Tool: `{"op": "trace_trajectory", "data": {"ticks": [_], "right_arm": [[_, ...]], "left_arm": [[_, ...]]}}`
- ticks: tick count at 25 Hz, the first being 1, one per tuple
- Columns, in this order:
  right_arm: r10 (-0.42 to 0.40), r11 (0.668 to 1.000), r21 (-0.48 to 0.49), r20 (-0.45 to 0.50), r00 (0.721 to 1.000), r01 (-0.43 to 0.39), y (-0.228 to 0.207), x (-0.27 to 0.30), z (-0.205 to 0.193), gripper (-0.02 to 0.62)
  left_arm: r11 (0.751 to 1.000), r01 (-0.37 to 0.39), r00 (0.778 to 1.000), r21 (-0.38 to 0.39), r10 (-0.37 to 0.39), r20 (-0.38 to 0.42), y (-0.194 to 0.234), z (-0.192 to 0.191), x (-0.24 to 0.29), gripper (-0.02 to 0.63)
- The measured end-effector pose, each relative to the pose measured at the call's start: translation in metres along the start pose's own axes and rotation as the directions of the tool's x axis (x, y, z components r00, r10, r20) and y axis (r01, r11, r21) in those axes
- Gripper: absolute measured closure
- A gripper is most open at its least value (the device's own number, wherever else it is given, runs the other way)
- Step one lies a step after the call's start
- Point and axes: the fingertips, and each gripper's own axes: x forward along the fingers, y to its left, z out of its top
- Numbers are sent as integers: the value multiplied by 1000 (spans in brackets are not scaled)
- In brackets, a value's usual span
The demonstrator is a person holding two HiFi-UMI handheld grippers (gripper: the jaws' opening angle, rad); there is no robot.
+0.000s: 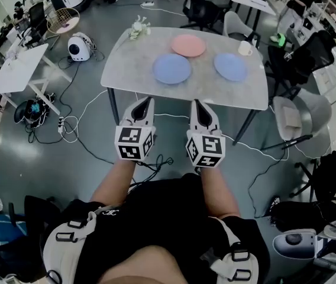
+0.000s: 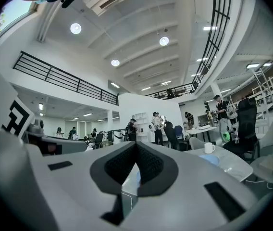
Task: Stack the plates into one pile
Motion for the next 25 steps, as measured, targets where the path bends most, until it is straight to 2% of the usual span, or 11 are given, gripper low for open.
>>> {"op": "trace_trajectory", "data": {"ticks": [7, 14, 20, 25], "right_arm": [[2, 1000, -3, -19, 1000, -2, 11, 14, -9, 589], [6, 1000, 13, 1, 1000, -6, 9, 48, -12, 589], [4, 1000, 8, 27, 1000, -5, -15, 96, -10, 589], [8, 1000, 14, 15, 1000, -8, -45, 159, -18, 589]], "left_arm": [[1000, -15, 1000, -16, 15, -10, 25, -4, -1, 601], [1000, -9, 1000, -2, 9, -5, 46, -2, 20, 601], [1000, -10, 1000, 30, 10, 15, 64, 8, 65, 601], [999, -13, 1000, 44, 12, 14, 84, 11, 129, 601]]}}
